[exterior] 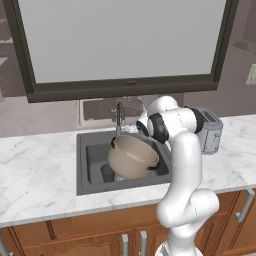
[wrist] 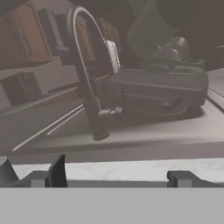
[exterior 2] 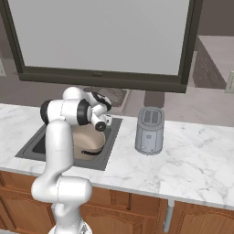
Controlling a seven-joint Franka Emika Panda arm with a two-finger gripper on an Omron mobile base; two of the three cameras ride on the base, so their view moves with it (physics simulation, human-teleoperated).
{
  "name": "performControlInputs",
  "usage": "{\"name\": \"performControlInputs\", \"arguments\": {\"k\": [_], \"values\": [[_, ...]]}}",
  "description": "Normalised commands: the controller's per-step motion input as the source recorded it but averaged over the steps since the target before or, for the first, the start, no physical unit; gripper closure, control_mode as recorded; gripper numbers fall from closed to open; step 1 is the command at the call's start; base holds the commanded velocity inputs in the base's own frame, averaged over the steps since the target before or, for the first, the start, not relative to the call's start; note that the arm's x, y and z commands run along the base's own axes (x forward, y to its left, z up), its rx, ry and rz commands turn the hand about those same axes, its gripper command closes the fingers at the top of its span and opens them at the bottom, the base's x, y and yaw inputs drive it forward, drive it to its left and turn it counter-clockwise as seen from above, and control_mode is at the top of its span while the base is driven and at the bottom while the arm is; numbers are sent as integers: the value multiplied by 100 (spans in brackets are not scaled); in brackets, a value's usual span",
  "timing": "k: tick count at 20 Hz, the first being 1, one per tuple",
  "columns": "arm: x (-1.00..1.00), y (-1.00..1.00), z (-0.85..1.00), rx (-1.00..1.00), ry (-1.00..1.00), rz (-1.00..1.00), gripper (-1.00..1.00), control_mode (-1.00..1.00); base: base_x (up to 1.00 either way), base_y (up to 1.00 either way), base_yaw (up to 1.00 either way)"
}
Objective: Pick the pot and glass cup and place them in the sink. Then turn on the water.
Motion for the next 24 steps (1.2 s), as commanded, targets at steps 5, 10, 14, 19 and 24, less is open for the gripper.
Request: {"name": "performControlInputs", "arguments": {"k": [5,10,14,19,24], "values": [[0,-100,0,8,0,0,-100,-100,0,0,0],[0,-100,0,6,0,0,-100,-100,0,0,0],[0,-100,2,5,0,0,-100,-100,0,0,0],[0,-100,1,5,0,0,-100,-100,0,0,0],[0,-100,2,4,0,0,-100,-100,0,0,0]]}}
